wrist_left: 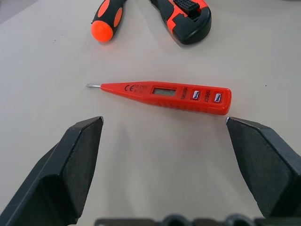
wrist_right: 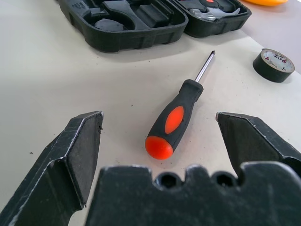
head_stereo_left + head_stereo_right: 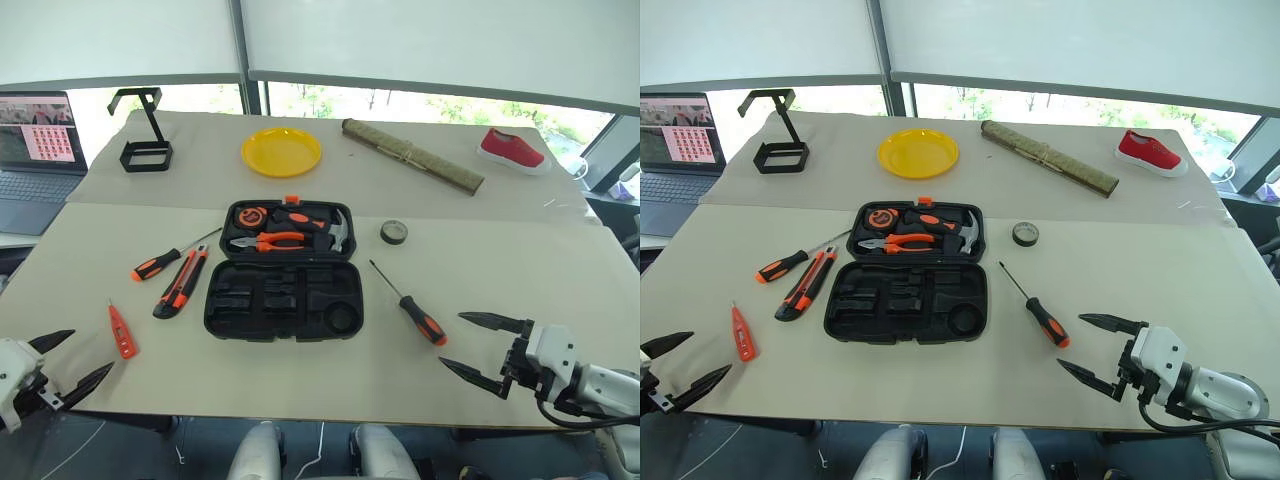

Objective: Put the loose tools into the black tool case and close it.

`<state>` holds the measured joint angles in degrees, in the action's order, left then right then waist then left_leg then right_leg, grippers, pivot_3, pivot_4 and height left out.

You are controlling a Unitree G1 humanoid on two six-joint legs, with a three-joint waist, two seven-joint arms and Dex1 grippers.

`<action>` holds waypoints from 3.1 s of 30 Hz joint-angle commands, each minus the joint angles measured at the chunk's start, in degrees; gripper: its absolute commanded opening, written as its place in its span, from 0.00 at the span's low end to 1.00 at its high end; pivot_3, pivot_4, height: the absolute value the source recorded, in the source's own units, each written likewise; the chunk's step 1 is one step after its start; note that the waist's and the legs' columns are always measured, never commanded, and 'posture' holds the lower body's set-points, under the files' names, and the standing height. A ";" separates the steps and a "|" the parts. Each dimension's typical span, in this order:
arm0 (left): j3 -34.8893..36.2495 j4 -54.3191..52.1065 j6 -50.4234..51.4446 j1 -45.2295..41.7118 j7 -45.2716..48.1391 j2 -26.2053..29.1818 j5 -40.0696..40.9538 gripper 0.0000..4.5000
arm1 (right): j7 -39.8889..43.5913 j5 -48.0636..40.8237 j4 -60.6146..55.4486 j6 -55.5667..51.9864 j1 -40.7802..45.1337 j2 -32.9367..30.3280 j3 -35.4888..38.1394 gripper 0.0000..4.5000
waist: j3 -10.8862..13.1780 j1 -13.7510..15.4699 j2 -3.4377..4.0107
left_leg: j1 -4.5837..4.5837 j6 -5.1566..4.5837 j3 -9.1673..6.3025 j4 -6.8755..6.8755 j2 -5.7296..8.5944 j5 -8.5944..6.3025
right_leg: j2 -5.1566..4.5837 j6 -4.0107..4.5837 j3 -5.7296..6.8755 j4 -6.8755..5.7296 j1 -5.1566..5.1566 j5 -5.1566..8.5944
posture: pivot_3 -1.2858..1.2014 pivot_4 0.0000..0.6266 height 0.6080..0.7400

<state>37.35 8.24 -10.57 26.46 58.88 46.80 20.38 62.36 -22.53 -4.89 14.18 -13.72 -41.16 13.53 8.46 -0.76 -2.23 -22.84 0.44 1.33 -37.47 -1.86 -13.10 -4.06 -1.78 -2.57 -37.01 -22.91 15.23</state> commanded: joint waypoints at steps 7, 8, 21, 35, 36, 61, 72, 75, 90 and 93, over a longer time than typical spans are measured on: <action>8.72 -2.65 7.96 3.08 -2.14 -1.59 6.88 1.00 | 0.32 -6.02 -5.96 0.21 1.51 3.82 -0.81 0.99 | -0.03 -0.21 -0.04 | 0.01 0.00 -0.01 0.00 -0.08 0.00 | 0.07 0.04 0.00 -0.02 -0.02 -0.01 | 0.52 0.24 1.00; 9.38 -2.72 9.18 3.35 -2.27 -1.62 7.47 1.00 | 0.25 -6.96 -6.73 -0.01 1.67 4.42 -0.71 0.99 | -0.03 -0.23 -0.05 | 0.01 0.00 -0.01 0.00 -0.09 0.00 | 0.06 0.04 0.00 -0.03 -0.02 -0.01 | 0.52 0.24 1.00; 20.22 -8.39 44.59 11.95 -15.07 -5.50 20.76 1.00 | -3.35 -10.23 -16.73 3.64 1.50 15.44 -3.52 0.99 | -0.28 0.59 -0.46 | 0.07 0.00 -0.08 0.00 -0.13 -0.05 | -0.02 0.08 0.18 -0.06 -0.03 0.03 | 0.52 0.24 1.00; -7.24 -1.96 54.85 -27.50 -16.79 15.18 16.25 1.00 | -7.55 -12.21 -20.18 -4.09 3.32 14.44 -5.72 0.99 | -0.08 -0.02 -0.22 | 0.81 0.11 0.03 0.09 0.06 -0.12 | -0.05 0.23 0.12 -0.09 0.65 0.16 | 0.52 0.24 1.00; -12.73 2.63 53.17 -33.53 -15.89 15.34 12.83 1.00 | -7.98 -11.93 -20.64 -4.42 3.34 14.45 -6.09 0.99 | -0.07 -0.14 -0.21 | 0.83 0.11 0.03 0.16 0.02 -0.12 | 0.02 0.24 0.11 -0.11 0.62 0.16 | 0.52 0.24 1.00; -27.88 48.15 12.40 -69.85 2.11 7.20 -6.98 0.19 | -15.64 -9.59 -26.05 -5.01 -1.15 13.01 -2.17 1.00 | -0.02 0.08 -0.36 | -0.30 0.14 -0.13 -0.39 -0.28 -0.15 | 0.57 0.40 0.06 -0.55 -0.37 0.11 | 0.52 0.24 1.00; -40.83 10.64 14.02 -65.81 22.37 4.94 -8.88 0.19 | -12.39 -12.71 -27.23 -20.12 8.29 1.02 -6.41 1.00 | 0.03 0.55 -0.39 | -0.29 0.14 -0.13 -0.45 -0.26 -0.15 | 0.56 0.39 0.04 -0.56 -0.27 0.12 | 0.52 0.24 1.00; -45.27 7.38 12.84 -65.32 19.75 2.87 -13.90 0.19 | -16.33 -9.86 -26.97 -25.41 11.81 0.33 -8.39 1.00 | 0.03 0.40 -0.39 | -0.31 0.14 -0.16 -0.47 -0.25 -0.15 | 0.58 0.39 0.00 -0.56 -0.29 0.12 | 0.52 0.24 1.00; -52.81 18.69 5.97 -71.88 15.68 -5.14 -24.07 0.19 | -16.97 -8.24 -27.94 -27.85 15.61 2.90 -10.98 1.00 | 0.04 0.21 -0.39 | -0.44 0.12 -0.31 -0.56 -0.20 -0.15 | 0.62 0.36 0.03 -0.55 -0.33 0.13 | 0.52 0.24 1.00; -53.94 19.81 4.36 -72.05 15.82 -5.79 -25.60 0.19 | -17.39 -8.53 -29.22 -28.32 14.82 3.40 -10.97 1.00 | 0.04 0.18 -0.39 | -0.45 0.12 -0.34 -0.57 -0.21 -0.15 | 0.62 0.36 0.04 -0.57 -0.33 0.13 | 0.52 0.24 1.00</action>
<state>-16.08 27.67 -4.59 -44.40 75.01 40.90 -4.04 45.52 -30.56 -31.26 -13.97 1.44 -38.08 2.03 8.50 -0.58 -2.62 -23.29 0.56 0.98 -38.04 -2.07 -13.25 -3.43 -1.42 -2.53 -37.59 -23.24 15.37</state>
